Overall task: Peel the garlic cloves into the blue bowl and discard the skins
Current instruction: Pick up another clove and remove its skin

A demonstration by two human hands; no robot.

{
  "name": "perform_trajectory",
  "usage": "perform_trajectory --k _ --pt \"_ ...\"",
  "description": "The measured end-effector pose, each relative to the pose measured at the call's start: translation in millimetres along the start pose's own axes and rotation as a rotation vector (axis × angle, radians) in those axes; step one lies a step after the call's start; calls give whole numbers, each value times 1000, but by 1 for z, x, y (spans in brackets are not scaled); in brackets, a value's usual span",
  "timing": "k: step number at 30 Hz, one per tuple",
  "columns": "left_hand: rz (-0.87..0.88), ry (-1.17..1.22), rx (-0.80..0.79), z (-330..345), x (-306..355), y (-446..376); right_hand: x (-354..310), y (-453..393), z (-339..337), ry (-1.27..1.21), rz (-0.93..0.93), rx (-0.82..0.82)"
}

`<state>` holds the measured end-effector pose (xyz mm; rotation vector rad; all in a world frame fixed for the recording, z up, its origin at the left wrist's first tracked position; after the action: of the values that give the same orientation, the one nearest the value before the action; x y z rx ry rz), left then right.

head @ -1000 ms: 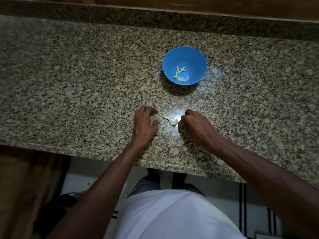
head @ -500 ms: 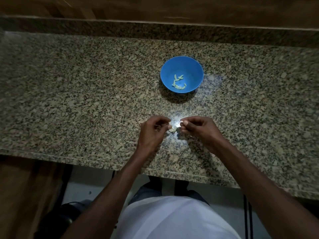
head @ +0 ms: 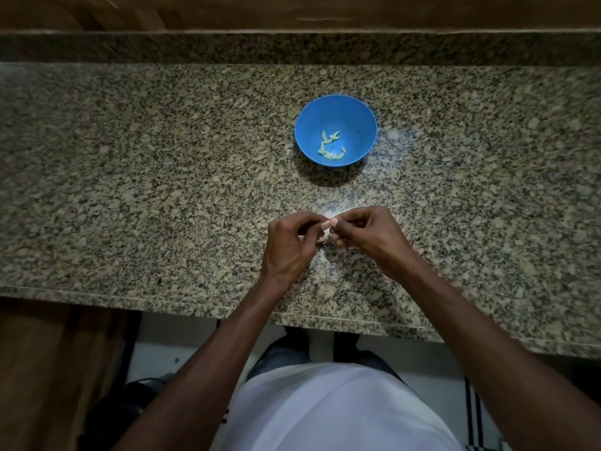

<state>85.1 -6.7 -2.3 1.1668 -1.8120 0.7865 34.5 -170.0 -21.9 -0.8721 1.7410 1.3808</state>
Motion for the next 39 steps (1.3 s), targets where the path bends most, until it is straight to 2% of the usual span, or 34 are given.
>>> perform_trajectory --k 5,9,14,17,23,31,39 --pt "-127 -36 -26 3 -3 -3 -11 6 3 316 -192 179" --pt "-266 -13 -133 4 -9 -5 -13 15 8 460 -341 230" --pt "-450 260 -221 0 -12 -9 -18 19 6 470 -436 292" --pt "-471 338 -255 1 -18 -13 -17 18 4 396 -391 276" --pt "-434 430 -195 5 -13 -9 -3 5 0 185 -207 191" --pt "-530 635 -110 5 -15 3 1 3 2 30 -141 93" --pt "-487 528 -117 0 -20 0 2 0 6 -12 -117 46"
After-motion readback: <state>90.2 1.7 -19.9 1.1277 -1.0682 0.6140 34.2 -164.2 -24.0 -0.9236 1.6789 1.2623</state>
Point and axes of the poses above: each hand's wrist, its own y-axis away from the middle knuckle, its own z-axis out of the palm, x = y × z, the point moved 6 cm from there along -y, towards the middle knuckle, and after that the axes turned 6 degrees about y, right-handed, at the moved point
